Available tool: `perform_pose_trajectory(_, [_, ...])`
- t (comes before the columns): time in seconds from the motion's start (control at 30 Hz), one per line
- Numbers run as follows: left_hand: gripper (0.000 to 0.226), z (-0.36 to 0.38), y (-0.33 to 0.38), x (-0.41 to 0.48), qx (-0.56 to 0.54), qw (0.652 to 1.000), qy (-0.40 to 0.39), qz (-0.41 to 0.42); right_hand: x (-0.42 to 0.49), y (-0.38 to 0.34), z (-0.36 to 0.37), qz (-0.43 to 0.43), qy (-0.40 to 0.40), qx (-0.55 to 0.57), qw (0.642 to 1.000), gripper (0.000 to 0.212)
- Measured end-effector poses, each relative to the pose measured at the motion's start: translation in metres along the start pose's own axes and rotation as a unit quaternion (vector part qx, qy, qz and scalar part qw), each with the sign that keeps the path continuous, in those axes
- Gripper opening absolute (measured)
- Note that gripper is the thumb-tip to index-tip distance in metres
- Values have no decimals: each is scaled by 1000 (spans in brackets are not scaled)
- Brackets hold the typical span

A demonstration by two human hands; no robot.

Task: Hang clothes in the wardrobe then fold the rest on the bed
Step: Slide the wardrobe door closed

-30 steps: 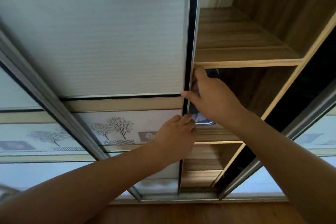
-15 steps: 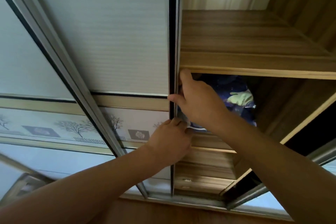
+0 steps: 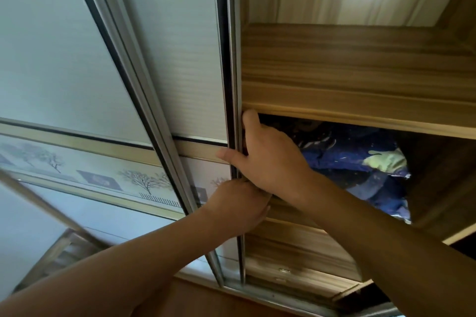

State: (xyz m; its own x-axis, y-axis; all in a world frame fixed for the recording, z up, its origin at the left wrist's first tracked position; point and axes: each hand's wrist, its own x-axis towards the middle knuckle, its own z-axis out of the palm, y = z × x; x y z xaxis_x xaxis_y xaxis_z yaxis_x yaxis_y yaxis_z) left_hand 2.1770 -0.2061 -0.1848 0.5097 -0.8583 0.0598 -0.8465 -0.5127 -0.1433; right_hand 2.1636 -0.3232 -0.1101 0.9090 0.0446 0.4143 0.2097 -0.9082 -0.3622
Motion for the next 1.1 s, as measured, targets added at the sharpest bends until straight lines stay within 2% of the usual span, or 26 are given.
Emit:
perform_pose_trajectory(0.27, [44,7,-35,-7,19,998,-57,-32,25,-31,22,-9,-2,-62,998,72])
perform_pose_trajectory(0.67, [36,4,-82,-32,21,998,-23,-63,69,-68,37,-74,3,-93,993,67])
perform_pose_trajectory(1.1, [37,4,-93,-40,-5,997,-2,-75,76,-78,45,-71,-17,-120,990,71])
